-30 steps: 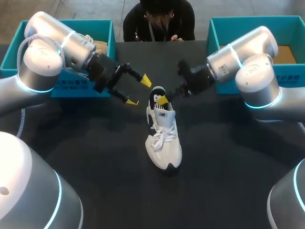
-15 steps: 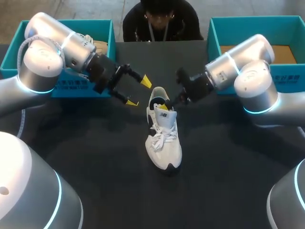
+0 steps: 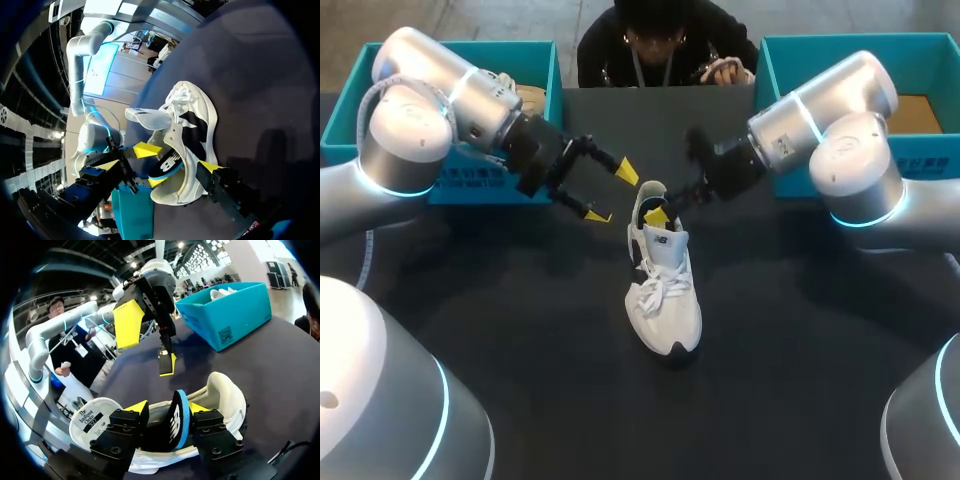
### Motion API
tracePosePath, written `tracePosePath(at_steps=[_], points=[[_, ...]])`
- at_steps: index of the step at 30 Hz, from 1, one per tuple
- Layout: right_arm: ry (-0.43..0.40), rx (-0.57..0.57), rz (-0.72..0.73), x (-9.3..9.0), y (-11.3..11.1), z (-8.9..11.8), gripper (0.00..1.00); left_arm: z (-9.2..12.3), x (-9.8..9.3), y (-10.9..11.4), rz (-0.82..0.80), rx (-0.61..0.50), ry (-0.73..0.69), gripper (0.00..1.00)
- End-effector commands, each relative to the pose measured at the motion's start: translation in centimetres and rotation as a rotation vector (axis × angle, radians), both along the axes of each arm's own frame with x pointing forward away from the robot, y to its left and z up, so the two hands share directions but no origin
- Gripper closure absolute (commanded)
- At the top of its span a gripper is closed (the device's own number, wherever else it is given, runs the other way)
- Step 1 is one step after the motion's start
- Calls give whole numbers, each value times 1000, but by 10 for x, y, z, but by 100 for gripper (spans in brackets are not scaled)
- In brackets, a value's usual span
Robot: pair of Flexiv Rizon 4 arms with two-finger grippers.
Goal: Take the shoe out of the shoebox, open the shoe tongue, remove and reinsert the insole, then place the shoe into the shoebox
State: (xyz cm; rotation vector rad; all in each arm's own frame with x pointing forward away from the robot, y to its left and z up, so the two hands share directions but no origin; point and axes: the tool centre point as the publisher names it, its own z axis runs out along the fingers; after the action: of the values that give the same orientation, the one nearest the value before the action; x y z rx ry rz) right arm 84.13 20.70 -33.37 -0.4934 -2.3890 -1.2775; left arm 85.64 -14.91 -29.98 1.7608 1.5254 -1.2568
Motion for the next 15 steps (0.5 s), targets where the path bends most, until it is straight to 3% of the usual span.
tracePosePath(at_steps=[1, 4, 7, 15], points=[[-9, -8, -5, 1, -1, 6, 57, 0, -2, 1, 3, -1, -3, 0], [-11, -4, 3, 6, 2, 3, 71, 0, -3, 3, 4, 1, -4, 0], [-9, -3, 16, 10, 5, 0, 98, 1, -3, 4, 6, 4, -4, 0], [12, -11, 45, 10, 13, -8, 100, 2, -4, 6, 7, 8, -6, 0]])
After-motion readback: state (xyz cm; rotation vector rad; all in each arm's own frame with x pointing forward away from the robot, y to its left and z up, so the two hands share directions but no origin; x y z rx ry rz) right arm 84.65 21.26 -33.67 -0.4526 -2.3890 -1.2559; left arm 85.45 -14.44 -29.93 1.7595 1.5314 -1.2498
